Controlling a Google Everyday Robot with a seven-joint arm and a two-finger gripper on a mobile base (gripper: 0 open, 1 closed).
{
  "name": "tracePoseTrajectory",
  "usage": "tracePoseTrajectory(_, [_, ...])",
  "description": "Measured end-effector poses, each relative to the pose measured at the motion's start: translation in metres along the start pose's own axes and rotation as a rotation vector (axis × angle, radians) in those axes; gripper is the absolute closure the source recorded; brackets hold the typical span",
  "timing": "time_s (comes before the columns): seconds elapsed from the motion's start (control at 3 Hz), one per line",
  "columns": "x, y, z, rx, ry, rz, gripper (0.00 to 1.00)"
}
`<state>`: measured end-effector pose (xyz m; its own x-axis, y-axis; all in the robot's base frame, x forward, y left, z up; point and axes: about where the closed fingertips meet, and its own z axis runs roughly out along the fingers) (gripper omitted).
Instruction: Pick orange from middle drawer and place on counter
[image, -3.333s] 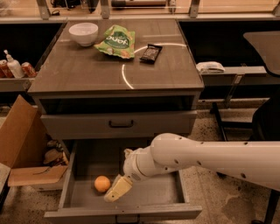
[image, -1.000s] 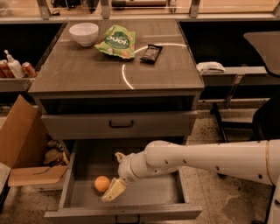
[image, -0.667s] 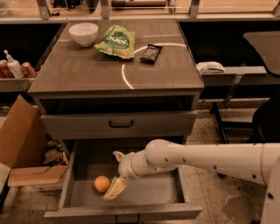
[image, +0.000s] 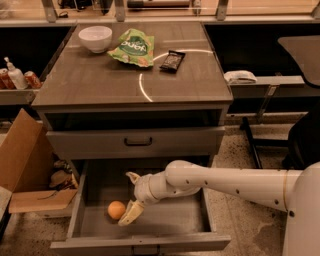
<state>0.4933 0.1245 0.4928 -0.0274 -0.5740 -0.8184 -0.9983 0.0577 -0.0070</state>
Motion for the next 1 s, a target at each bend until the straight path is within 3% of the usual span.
tracePoseTrajectory(1.0, [0.038, -0.018, 0.051, 0.047, -0.013, 0.065, 0.0])
